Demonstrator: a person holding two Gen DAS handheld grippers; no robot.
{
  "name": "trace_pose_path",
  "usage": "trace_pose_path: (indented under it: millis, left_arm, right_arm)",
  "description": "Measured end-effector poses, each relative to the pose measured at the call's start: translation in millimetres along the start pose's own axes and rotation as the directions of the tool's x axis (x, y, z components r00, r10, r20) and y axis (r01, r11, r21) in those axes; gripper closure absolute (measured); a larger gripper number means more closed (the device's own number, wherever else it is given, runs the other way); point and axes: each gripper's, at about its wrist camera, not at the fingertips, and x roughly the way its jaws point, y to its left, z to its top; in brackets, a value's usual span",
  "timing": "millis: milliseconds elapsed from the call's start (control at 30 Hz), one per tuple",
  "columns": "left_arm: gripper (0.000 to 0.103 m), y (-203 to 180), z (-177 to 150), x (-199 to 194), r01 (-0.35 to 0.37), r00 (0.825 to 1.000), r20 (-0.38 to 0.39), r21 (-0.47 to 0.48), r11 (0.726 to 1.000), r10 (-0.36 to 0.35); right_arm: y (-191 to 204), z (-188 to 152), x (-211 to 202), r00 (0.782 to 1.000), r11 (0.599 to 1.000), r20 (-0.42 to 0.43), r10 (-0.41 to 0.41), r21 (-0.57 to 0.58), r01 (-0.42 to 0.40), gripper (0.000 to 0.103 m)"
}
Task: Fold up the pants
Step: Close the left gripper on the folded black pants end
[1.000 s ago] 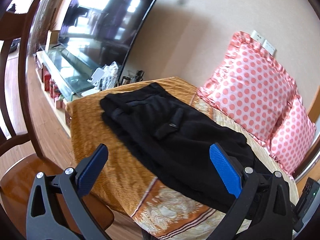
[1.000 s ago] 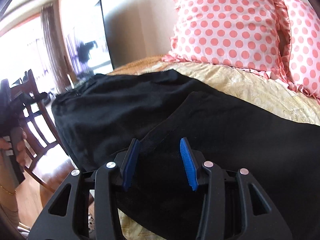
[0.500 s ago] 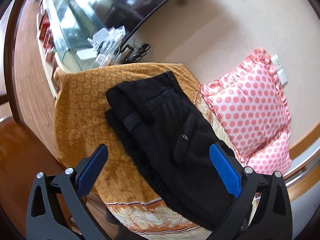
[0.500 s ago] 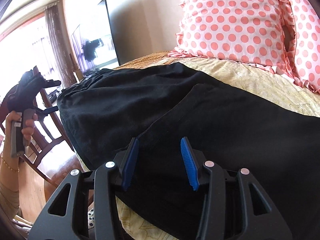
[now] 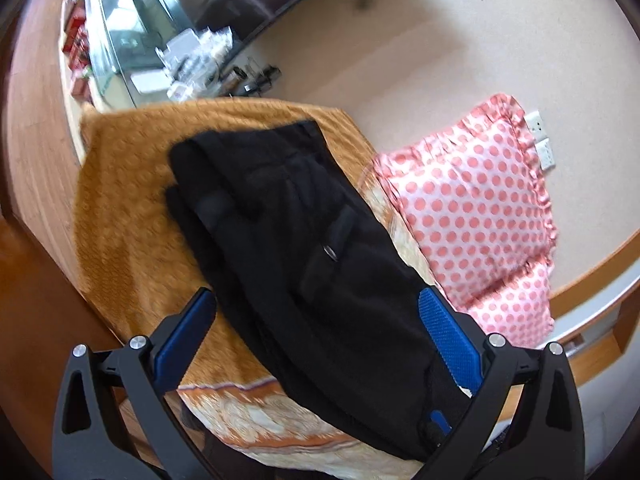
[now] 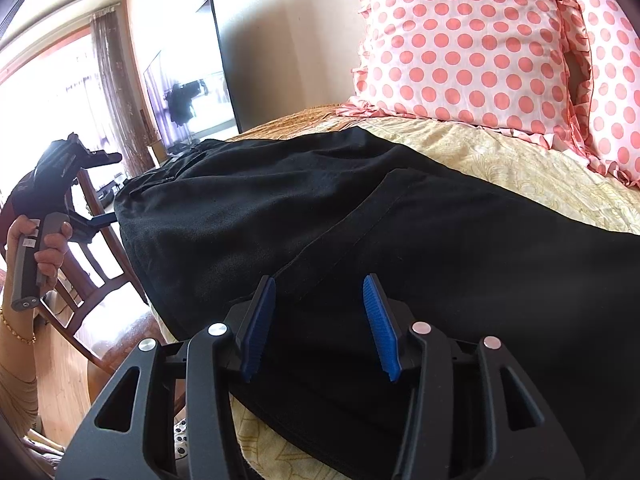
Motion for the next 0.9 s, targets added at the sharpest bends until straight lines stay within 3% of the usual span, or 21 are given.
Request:
trace_pose_path:
  millis: [233, 333, 433, 600, 667, 767, 833, 900]
  left_arm:
    - [0.002, 3.2, 1.7, 1.5, 0.028, 1.0, -0.006, -0.057, 0.998, -0.028]
    - [0.004, 10.4, 2.7, 3.3, 0.095, 0.995, -0.023, -0.131, 0.987, -0.098]
    - [0.008, 17.7, 0.4, 10.9, 0.181, 0.979, -0.051, -0.21, 0.961, -0.195]
    - [0.015, 24.3, 0.4, 16.2, 0.197, 0.978, -0.016, -0.279, 0.94, -0.21]
    - [0.019, 19.9, 1.2, 16.2, 0.168, 0.984, -0.011, -0.269, 0.948, -0.178]
    - [0.047, 11.7, 1.4, 20.2, 0.061, 0.998, -0.018, -0.214, 0.975, -0.066]
    - [0.08, 9.2, -0.4, 23.8, -0.018, 1.0, -0.014, -0.177, 0.984, 0.016]
    - [0.084, 7.6, -1.6, 23.8, -0.045, 0.999, 0.003, -0.142, 0.989, 0.046]
  right_arm:
    - [0.0, 0.1, -0.3, 1.0, 1.0, -0.002, -0.002, 0.004, 0.002, 0.055]
    - [-0.1, 0.5, -0.1, 1.0, 1.0, 0.003, -0.002, 0.004, 0.002, 0.055]
    - [-0.1, 0.8, 0.4, 1.0, 1.0, 0.006, -0.003, 0.004, 0.003, 0.054]
    - [0.7, 0.6, 0.9, 1.0, 1.0, 0.011, -0.006, 0.004, 0.006, 0.054]
    - [0.6, 0.3, 1.0, 1.0, 1.0, 0.014, -0.006, 0.006, 0.006, 0.054]
    - [0.9, -0.6, 0.6, 1.0, 1.0, 0.023, -0.008, 0.01, 0.007, 0.054]
    - [1.2, -1.5, -1.0, 1.0, 1.0, 0.028, -0.011, 0.008, 0.011, 0.053]
    - [1.4, -1.6, -6.7, 0.999, 1.0, 0.044, -0.016, 0.006, 0.016, 0.045]
